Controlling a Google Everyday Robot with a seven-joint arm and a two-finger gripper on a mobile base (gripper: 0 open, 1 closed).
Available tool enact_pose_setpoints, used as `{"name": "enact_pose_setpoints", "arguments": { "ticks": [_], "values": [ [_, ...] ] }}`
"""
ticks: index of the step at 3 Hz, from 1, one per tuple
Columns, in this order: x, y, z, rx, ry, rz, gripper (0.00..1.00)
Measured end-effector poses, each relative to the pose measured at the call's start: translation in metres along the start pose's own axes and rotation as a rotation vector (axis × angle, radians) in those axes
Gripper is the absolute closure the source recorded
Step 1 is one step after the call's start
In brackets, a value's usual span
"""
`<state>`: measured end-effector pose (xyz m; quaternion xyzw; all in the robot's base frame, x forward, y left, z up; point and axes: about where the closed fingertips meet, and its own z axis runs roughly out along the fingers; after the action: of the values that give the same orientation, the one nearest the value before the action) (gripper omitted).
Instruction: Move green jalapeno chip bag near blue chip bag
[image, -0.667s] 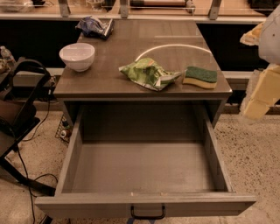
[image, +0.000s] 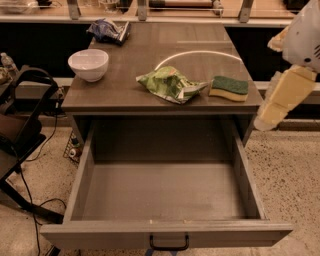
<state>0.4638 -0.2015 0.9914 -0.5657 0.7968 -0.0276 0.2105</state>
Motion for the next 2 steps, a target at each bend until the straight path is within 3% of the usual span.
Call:
{"name": "enact_pose_setpoints", "arguments": {
  "ticks": [1, 2],
  "values": [
    [-0.015, -0.015, 0.019, -0.026, -0.068, 0.108, 0.00],
    [-0.029, -0.019, 0.039, -0.040, -0.176, 0.178, 0.00]
  ]
}}
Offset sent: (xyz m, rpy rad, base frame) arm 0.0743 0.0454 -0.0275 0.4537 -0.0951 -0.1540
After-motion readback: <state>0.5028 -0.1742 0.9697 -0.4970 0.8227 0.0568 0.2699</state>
